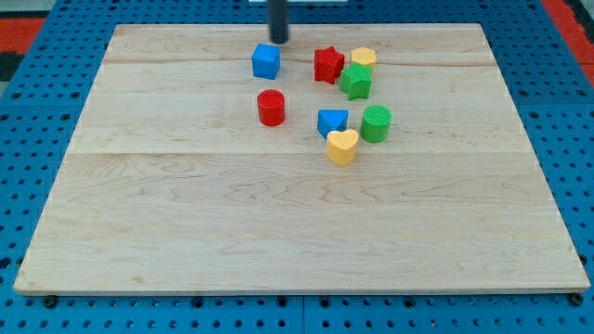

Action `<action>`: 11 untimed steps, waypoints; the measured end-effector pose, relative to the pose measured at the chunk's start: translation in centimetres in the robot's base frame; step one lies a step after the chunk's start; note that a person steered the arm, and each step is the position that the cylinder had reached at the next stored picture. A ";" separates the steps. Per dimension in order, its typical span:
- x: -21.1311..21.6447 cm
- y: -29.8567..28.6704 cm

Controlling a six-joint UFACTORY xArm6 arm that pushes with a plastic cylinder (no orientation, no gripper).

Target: Push the red star at the top right of the red circle

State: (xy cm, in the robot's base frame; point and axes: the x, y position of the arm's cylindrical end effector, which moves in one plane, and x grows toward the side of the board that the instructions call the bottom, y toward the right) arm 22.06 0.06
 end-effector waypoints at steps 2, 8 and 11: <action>3.3 3.7; 6.2 1.5; 7.9 2.9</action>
